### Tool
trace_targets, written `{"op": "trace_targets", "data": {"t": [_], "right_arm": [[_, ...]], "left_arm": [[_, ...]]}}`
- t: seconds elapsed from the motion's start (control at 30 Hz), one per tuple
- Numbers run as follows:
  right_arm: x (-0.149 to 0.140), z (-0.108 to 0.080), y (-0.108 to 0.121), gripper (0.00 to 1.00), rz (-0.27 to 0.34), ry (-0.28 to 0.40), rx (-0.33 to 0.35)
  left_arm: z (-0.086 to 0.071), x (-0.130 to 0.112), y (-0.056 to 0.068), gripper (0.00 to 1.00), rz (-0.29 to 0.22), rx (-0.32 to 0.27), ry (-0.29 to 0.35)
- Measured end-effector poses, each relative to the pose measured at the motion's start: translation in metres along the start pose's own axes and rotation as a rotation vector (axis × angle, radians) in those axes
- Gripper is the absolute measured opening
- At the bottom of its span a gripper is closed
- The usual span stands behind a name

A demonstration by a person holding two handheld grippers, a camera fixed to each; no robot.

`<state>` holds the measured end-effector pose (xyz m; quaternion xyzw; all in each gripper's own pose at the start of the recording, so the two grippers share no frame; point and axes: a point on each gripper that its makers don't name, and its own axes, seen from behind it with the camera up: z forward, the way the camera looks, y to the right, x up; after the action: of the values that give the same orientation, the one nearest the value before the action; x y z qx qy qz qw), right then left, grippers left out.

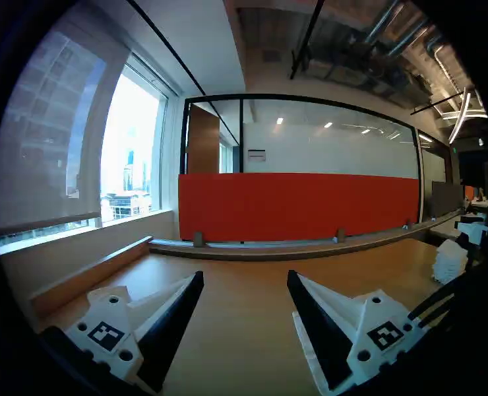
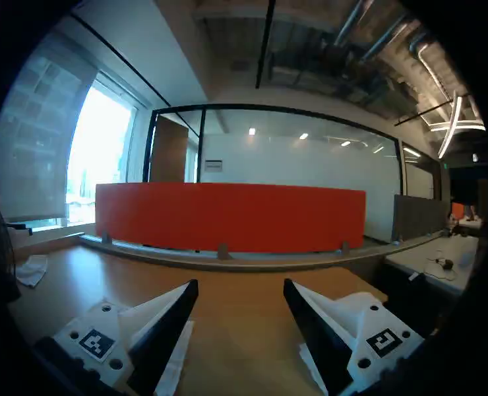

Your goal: Fold towel

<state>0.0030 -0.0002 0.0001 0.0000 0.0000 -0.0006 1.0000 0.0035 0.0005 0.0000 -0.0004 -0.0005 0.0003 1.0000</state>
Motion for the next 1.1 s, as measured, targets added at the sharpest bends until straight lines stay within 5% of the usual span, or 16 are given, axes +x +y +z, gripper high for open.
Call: {"op": "trace_targets", "data": {"t": [0.37,0.67,1.1], "right_arm": [[0.068,-0.001,-0.005,1.00,-0.026,0.018,0.004],[0.089,0.002,-0.014,1.00,-0.051,-0.019,0.057],[0.071,0.001,-0.076,1.00,-0.121,-0.195,0.350]], "left_arm": [[-0.005,0.065,0.009,0.94,-0.016,-0.018,-0.027],[-0.004,0.085,0.022,0.94,0.029,-0.079,-0.070],[-0.010,0.060,0.066,0.94,0.059,-0.316,-0.240]]}}
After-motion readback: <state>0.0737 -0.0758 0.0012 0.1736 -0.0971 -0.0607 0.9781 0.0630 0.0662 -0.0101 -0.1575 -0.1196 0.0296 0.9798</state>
